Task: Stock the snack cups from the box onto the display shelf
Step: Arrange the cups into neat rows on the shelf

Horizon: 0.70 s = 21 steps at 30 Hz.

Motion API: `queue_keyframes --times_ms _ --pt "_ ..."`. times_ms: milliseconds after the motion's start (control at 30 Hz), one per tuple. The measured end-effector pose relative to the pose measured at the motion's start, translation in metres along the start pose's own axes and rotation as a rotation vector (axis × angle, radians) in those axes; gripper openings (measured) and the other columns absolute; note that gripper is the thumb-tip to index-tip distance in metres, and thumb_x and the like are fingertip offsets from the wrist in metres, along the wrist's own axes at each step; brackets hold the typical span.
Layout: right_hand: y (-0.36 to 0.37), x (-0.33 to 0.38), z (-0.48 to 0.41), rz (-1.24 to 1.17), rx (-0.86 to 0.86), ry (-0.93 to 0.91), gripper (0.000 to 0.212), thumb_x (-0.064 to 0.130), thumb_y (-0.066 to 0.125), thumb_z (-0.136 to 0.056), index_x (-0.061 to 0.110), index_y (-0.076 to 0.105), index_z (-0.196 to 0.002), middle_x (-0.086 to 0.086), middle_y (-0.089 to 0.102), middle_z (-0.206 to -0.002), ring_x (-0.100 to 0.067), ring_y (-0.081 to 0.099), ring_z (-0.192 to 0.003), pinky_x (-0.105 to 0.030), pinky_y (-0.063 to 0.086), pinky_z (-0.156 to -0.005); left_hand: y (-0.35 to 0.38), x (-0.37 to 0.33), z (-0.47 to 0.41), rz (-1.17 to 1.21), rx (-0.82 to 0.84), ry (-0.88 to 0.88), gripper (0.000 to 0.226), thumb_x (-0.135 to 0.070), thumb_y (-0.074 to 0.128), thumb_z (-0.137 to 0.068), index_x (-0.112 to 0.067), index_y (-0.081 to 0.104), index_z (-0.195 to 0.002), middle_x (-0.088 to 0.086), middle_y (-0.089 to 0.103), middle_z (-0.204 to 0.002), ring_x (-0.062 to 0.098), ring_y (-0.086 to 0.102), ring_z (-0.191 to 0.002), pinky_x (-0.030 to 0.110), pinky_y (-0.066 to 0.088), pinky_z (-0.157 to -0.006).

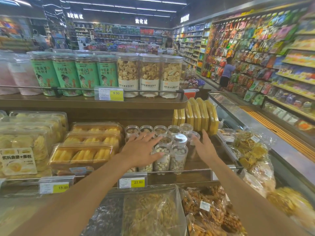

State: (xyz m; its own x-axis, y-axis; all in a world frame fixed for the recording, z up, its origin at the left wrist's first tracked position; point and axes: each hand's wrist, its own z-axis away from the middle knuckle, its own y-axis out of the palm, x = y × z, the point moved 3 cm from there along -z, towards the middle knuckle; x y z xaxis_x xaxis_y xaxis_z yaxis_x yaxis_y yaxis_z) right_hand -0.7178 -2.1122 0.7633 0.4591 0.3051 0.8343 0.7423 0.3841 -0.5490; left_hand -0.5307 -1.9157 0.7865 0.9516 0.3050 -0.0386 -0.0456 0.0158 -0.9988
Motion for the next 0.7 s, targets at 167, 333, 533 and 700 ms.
queue_keyframes --times_ms 167,333,533,700 --pt "0.014 -0.008 0.005 0.027 0.032 -0.100 0.053 0.055 0.047 -0.101 0.029 0.043 -0.146 0.010 0.047 -0.145 -0.015 0.044 -0.134 -0.046 0.039 -0.114 0.009 0.002 -0.015 0.004 0.054 -0.020 0.082 -0.086 0.015 -0.091 -0.049 -0.005 -0.161 -0.010 -0.012 -0.172 0.020 -0.014 -0.158 0.059 -0.007 -0.125" --pt "0.008 -0.015 0.001 0.273 -0.056 -0.097 0.070 0.062 0.042 -0.100 0.023 0.031 -0.156 -0.004 0.033 -0.161 -0.028 0.028 -0.149 -0.054 0.029 -0.119 0.020 0.007 -0.015 0.015 0.057 -0.033 0.082 -0.087 0.009 -0.090 -0.049 -0.005 -0.161 -0.011 -0.011 -0.172 0.019 -0.014 -0.158 0.060 -0.007 -0.124" --pt "0.004 0.011 -0.044 0.443 0.108 -0.204 0.084 0.074 0.032 -0.095 0.022 0.023 -0.161 -0.001 0.017 -0.169 -0.025 0.013 -0.156 -0.055 0.018 -0.124 0.019 0.022 -0.021 0.049 0.077 -0.176 0.086 -0.091 0.001 -0.085 -0.051 -0.007 -0.160 -0.010 -0.014 -0.171 0.027 -0.018 -0.157 0.061 -0.010 -0.123" --pt "0.027 0.005 -0.050 0.557 0.169 -0.240 0.102 0.089 0.018 -0.085 0.020 0.025 -0.159 -0.004 0.020 -0.169 -0.023 0.011 -0.156 -0.049 0.016 -0.125 0.016 0.027 -0.019 0.042 0.106 -0.192 0.085 -0.090 0.006 -0.087 -0.050 -0.006 -0.161 -0.002 -0.012 -0.173 0.032 -0.016 -0.158 0.060 -0.007 -0.125"
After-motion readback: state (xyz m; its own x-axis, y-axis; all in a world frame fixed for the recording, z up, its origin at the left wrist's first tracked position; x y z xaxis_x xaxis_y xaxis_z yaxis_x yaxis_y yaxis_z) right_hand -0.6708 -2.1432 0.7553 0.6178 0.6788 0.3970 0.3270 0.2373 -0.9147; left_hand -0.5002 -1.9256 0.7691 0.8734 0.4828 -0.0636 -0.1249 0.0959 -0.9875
